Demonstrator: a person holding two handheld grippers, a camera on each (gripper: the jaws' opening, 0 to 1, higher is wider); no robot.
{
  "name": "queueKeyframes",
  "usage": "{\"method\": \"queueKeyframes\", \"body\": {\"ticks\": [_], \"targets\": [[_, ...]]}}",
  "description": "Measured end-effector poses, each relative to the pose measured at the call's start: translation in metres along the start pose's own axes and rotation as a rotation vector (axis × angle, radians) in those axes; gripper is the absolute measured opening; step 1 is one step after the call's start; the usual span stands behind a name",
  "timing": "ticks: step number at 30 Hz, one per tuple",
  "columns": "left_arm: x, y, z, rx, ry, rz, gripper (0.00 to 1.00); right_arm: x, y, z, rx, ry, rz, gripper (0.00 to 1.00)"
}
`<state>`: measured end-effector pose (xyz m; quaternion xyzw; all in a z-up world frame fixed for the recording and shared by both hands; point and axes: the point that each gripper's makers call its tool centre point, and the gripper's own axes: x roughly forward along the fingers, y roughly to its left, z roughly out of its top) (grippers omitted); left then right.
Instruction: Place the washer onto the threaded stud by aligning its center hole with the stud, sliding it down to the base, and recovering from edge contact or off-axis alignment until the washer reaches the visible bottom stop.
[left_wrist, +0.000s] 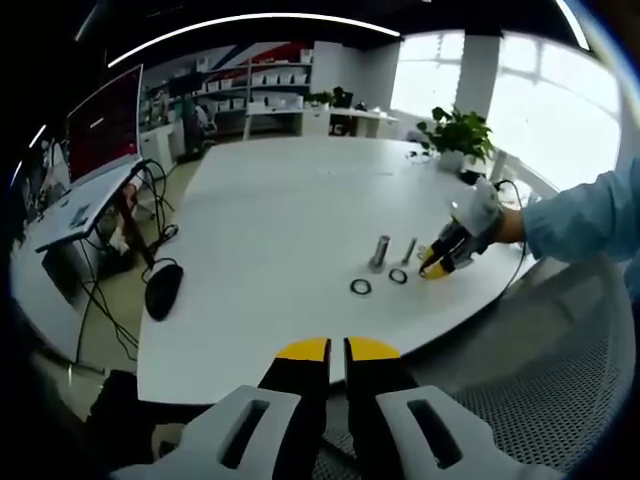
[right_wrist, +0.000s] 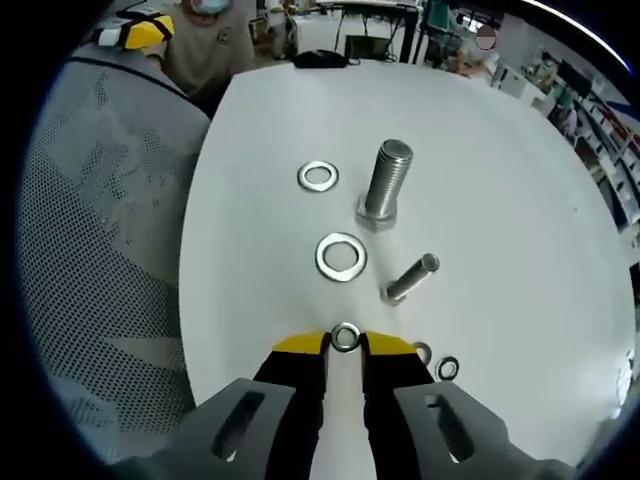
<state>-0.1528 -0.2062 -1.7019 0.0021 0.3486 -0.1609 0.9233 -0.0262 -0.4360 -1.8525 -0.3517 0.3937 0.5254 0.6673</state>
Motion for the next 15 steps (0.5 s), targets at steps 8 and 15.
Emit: {"method": "queueKeyframes", "body": {"ticks": [8, 15], "targets": [[-0.0006, 0.0007, 0.0024, -0.006, -0.016, 0.004, 0.03, 0.0002, 0.0, 0.0002, -0.006, 0.01, 0.0, 0.15], [-0.0012, 0.0016, 0.0031, -0.013, -0.023, 0.008, 0.03, -0.0006, 0.002, 0.0014, -0.008, 0.006, 0.002, 0.15]]}}
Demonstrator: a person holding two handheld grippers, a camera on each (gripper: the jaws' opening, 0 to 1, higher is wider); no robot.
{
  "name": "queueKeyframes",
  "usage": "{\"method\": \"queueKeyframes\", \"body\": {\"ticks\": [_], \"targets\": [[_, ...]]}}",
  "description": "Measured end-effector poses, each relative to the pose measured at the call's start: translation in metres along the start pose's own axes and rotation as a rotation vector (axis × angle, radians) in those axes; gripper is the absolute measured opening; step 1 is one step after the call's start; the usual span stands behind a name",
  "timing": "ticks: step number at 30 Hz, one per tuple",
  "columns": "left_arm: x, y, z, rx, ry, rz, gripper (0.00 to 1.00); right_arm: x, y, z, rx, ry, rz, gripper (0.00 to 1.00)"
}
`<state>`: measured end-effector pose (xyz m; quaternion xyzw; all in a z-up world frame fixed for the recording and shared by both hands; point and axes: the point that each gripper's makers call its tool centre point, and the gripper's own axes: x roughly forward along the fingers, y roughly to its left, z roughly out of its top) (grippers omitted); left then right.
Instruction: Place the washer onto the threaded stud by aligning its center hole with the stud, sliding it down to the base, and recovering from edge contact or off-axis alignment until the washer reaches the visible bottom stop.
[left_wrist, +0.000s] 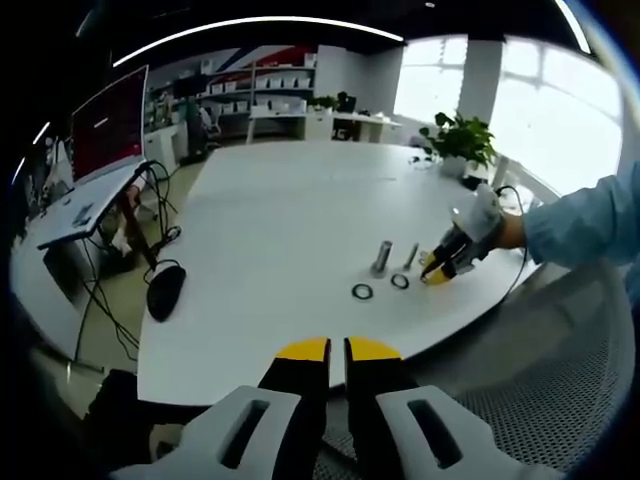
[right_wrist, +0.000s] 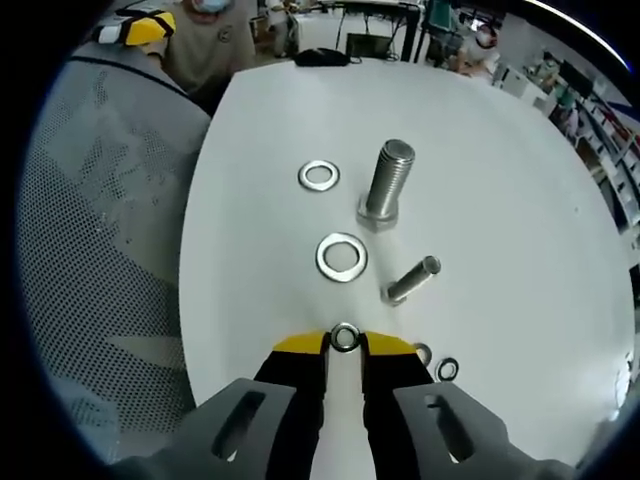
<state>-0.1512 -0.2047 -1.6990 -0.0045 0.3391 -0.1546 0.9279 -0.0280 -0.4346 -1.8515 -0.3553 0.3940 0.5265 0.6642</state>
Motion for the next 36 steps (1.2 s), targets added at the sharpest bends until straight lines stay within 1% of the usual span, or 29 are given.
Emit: {"method": "queueKeyframes", "body": {"ticks": [8, 15, 19, 23, 30, 36], "targets": [[0.0, 0.0, 0.0, 0.0, 0.001, 0.003, 0.03, 0.0, 0.0, 0.0, -0.005, -0.001, -0.002, 0.15], [0.0, 0.0, -0.001, 0.001, 0.002, 0.002, 0.03, 0.001, -0.001, 0.002, -0.043, 0.019, -0.001, 0.14], [0.0, 0.0, 0.0, -0.001, -0.002, 0.003, 0.03, 0.002, -0.002, 0.003, -0.036, 0.015, 0.005, 0.14], [-0.001, 0.001, 0.0, -0.004, -0.004, 0.003, 0.03, 0.002, -0.005, 0.004, -0.036, 0.011, -0.005, 0.14], [0.0, 0.0, 0.0, -0.002, -0.004, -0.001, 0.03, -0.003, -0.009, 0.01, -0.033, -0.002, -0.013, 0.14], [0.0, 0.0, 0.0, -0.003, -0.005, 0.0, 0.03, -0.013, -0.008, 0.012, -0.025, -0.014, -0.021, 0.14]]}}
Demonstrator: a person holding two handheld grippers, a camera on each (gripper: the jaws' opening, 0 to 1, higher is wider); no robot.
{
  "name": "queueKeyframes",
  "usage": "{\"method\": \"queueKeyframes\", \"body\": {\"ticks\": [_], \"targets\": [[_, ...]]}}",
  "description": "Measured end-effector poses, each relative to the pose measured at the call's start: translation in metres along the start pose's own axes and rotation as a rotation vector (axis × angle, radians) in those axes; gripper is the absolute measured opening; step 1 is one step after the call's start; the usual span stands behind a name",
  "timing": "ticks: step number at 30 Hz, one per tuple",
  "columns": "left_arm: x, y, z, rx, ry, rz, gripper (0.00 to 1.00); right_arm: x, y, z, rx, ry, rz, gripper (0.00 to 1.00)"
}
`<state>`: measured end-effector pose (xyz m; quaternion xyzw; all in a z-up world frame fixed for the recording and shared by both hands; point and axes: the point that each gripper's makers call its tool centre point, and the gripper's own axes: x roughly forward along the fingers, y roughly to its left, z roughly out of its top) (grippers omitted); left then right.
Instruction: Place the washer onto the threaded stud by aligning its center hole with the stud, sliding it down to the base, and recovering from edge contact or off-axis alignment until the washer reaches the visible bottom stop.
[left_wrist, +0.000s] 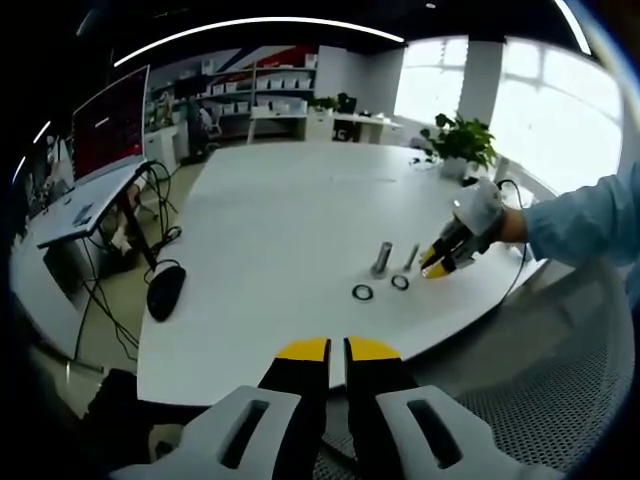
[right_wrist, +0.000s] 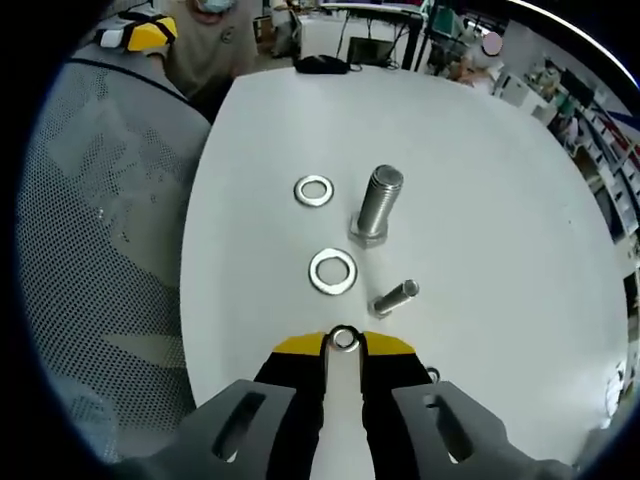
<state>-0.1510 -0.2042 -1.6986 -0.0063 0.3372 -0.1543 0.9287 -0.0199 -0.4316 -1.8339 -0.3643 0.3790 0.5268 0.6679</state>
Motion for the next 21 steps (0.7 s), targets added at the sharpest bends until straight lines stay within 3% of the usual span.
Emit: {"method": "queueKeyframes", "body": {"ticks": [21], "targets": [[0.0, -0.005, -0.005, 0.02, 0.031, -0.023, 0.03, -0.045, -0.006, 0.028, -0.006, -0.076, -0.064, 0.14]]}}
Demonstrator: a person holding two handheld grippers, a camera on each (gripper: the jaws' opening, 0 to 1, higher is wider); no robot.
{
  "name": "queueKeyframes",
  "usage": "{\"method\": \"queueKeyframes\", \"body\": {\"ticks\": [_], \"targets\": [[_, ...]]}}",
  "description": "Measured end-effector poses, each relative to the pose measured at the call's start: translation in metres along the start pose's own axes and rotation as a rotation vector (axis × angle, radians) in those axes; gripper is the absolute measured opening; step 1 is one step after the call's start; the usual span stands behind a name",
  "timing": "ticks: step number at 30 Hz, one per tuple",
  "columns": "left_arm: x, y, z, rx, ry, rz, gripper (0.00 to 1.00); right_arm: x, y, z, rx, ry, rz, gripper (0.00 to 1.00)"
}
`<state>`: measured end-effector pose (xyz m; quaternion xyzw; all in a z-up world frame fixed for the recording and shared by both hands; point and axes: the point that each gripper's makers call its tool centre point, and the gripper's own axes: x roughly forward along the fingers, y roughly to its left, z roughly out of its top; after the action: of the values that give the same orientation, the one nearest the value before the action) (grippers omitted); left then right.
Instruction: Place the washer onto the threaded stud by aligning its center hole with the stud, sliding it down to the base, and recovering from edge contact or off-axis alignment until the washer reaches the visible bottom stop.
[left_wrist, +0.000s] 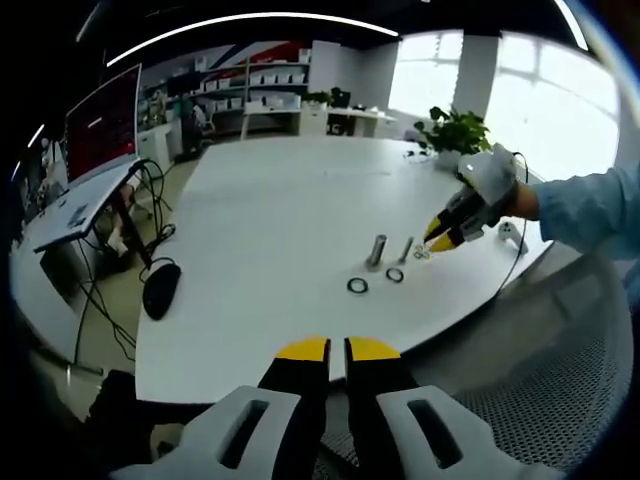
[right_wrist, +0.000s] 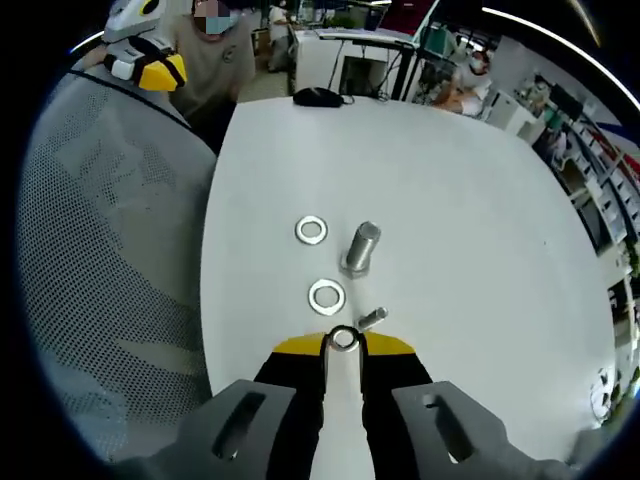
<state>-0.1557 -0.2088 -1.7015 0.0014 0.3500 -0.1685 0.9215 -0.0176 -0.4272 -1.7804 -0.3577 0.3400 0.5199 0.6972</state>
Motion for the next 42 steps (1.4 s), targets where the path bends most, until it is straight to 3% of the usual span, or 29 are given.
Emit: {"method": "queueKeyframes", "body": {"ticks": [27, 32, 42], "targets": [[0.0, -0.003, 0.004, 0.04, -0.022, -0.01, 0.04, -0.024, -0.02, 0.014, 0.034, -0.038, -0.092, 0.14], [0.001, -0.005, -0.001, 0.037, 0.006, -0.03, 0.06, -0.022, -0.022, 0.015, 0.05, -0.046, -0.096, 0.14], [0.0, -0.005, 0.002, 0.019, -0.019, -0.028, 0.06, -0.015, -0.017, 0.015, 0.036, -0.035, -0.083, 0.14]]}}
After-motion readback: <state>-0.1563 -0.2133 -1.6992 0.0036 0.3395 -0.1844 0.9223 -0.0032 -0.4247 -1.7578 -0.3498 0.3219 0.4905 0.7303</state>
